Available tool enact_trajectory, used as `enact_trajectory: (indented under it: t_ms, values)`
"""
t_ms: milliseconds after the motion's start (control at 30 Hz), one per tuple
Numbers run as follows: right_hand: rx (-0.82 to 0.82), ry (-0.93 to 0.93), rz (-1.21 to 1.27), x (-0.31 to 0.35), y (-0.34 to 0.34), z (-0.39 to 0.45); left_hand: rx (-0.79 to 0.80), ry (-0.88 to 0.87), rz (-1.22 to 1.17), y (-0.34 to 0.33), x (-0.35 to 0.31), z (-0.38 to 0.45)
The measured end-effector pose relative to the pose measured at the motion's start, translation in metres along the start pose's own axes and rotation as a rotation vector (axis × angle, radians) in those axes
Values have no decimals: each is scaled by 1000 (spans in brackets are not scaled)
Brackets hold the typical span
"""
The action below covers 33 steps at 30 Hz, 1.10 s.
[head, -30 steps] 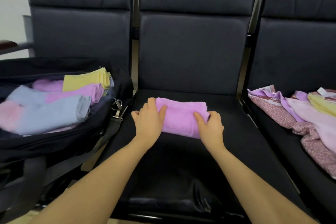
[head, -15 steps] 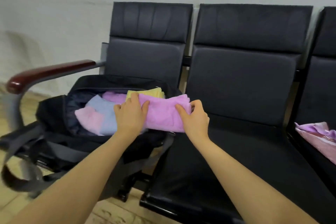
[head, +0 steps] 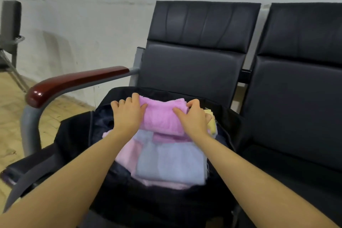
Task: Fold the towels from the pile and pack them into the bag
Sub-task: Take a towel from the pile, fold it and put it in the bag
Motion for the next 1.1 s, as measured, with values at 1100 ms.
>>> enact_trajectory:
  t_ms: [1100]
  values:
    - [-89,729,-728,-34,-110,85,-386,-601,225,-125,49,66]
Point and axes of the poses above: each hand's wrist, its own z-axis towards the middle knuckle, its own y-axis out of the back of the hand, x = y × z, the point moved 2 cm from there along z, towards the middle knuckle, and after that the axes turned 10 degrees about -y, right-handed, at the moved point
